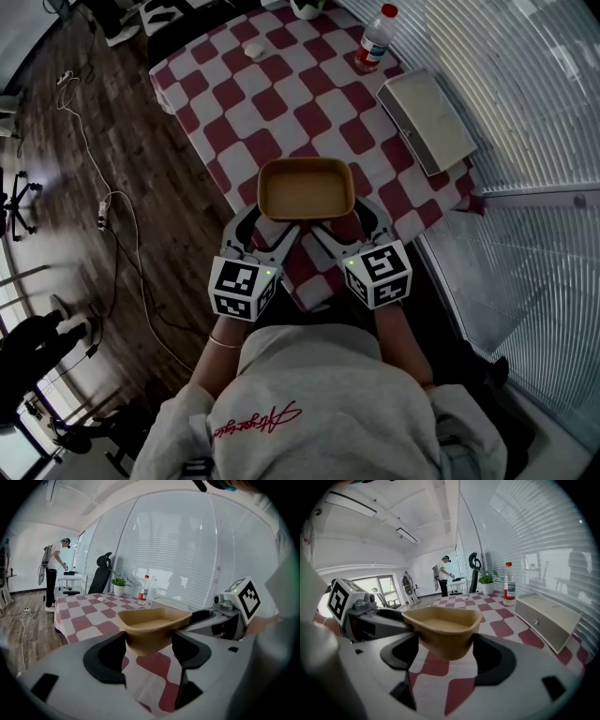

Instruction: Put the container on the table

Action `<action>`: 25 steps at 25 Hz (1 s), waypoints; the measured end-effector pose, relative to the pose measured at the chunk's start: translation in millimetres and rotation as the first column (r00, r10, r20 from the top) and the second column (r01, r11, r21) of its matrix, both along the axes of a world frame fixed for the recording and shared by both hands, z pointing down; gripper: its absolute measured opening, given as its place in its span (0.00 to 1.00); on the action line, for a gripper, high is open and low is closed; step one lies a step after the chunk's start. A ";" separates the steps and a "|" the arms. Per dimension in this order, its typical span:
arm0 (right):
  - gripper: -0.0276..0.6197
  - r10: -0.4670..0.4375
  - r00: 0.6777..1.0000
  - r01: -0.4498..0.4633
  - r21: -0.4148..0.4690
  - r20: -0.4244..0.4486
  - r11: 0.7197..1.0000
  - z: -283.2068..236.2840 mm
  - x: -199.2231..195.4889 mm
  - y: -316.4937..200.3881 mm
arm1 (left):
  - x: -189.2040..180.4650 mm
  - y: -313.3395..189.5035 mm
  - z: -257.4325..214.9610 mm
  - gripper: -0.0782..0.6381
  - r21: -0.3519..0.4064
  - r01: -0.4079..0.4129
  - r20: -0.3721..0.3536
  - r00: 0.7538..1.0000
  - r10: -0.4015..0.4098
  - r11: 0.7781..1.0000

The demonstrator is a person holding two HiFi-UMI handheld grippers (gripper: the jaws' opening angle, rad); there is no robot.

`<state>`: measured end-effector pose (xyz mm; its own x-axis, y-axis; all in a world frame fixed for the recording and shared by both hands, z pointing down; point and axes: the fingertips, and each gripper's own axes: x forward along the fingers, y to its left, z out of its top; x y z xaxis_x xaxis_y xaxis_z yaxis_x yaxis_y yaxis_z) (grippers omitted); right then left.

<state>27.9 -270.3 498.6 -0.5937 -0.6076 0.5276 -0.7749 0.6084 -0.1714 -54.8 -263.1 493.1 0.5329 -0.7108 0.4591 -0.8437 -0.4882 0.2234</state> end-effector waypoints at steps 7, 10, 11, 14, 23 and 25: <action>0.60 0.001 1.000 0.000 -0.033 0.006 0.999 10.5 1.7 0.2 | 1.8 0.3 10.0 0.55 -0.027 -0.003 -0.007 1.000 0.003 1.000; 0.60 -0.001 1.000 0.001 -0.039 -0.003 0.999 13.3 1.5 0.3 | 1.6 0.6 13.6 0.55 -0.042 -0.002 -0.011 1.000 0.002 0.999; 0.60 -0.003 1.000 0.002 -0.042 -0.007 0.999 14.8 1.4 0.5 | 1.6 0.8 15.4 0.55 -0.049 -0.002 -0.012 1.000 0.001 0.999; 0.60 -0.004 1.000 0.003 -0.054 -0.010 0.999 19.0 1.6 1.0 | 1.7 1.1 19.2 0.55 -0.058 -0.002 -0.013 1.000 0.001 0.998; 0.60 -0.001 1.000 0.000 -0.072 -0.015 0.997 25.0 1.7 1.7 | 1.9 1.4 25.4 0.55 -0.077 -0.003 -0.013 1.000 0.002 0.997; 0.60 -0.001 1.000 0.000 -0.077 -0.016 0.997 27.0 1.8 2.1 | 1.9 1.8 27.4 0.55 -0.084 -0.003 -0.012 1.000 0.002 0.996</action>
